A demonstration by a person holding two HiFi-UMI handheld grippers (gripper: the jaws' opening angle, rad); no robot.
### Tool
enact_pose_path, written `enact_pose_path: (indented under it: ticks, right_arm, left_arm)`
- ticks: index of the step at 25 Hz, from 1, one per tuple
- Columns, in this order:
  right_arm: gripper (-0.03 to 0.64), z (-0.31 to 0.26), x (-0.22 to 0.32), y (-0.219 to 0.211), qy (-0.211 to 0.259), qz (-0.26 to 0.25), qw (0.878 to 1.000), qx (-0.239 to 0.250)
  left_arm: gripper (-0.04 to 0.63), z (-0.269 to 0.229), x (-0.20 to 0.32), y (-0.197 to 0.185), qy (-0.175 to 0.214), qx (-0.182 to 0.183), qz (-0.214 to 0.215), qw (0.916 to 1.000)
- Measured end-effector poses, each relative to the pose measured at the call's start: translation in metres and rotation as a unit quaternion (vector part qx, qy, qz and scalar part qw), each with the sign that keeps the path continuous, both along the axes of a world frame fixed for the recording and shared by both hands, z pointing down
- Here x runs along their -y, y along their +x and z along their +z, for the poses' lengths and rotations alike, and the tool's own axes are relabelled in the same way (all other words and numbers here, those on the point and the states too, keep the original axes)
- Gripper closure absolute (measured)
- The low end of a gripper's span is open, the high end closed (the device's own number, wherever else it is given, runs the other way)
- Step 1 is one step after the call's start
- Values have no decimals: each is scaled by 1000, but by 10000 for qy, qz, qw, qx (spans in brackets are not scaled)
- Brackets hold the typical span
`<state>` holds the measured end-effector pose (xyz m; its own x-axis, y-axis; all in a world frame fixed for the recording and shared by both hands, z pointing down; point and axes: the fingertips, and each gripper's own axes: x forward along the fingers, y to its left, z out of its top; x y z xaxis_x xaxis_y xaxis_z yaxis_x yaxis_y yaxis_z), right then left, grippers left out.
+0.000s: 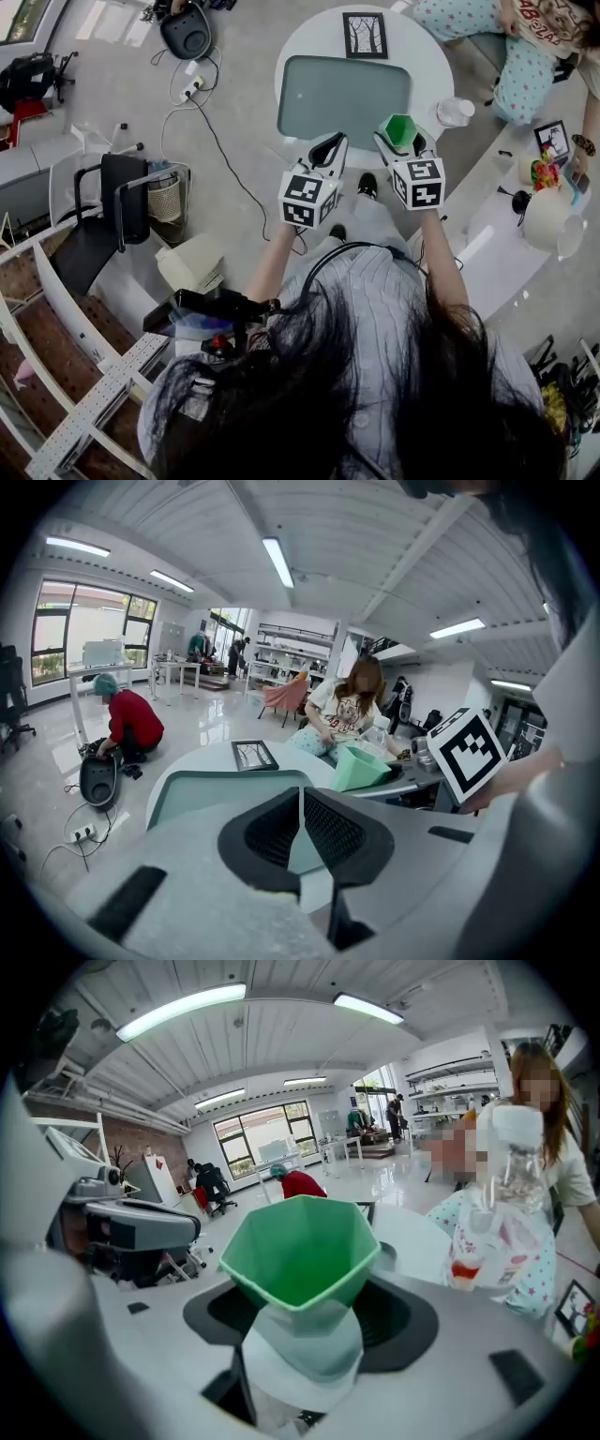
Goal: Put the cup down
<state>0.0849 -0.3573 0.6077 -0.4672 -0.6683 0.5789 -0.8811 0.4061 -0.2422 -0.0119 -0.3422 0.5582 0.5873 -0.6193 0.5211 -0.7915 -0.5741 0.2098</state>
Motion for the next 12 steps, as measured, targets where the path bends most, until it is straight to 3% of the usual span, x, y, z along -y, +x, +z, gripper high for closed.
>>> enact_pose_path:
  ticks: [12]
  right_arm:
    - [303, 59, 40, -6, -175, -378, 9981, -460]
  left_arm:
    - [568, 25, 14, -2, -241, 62, -79, 9997]
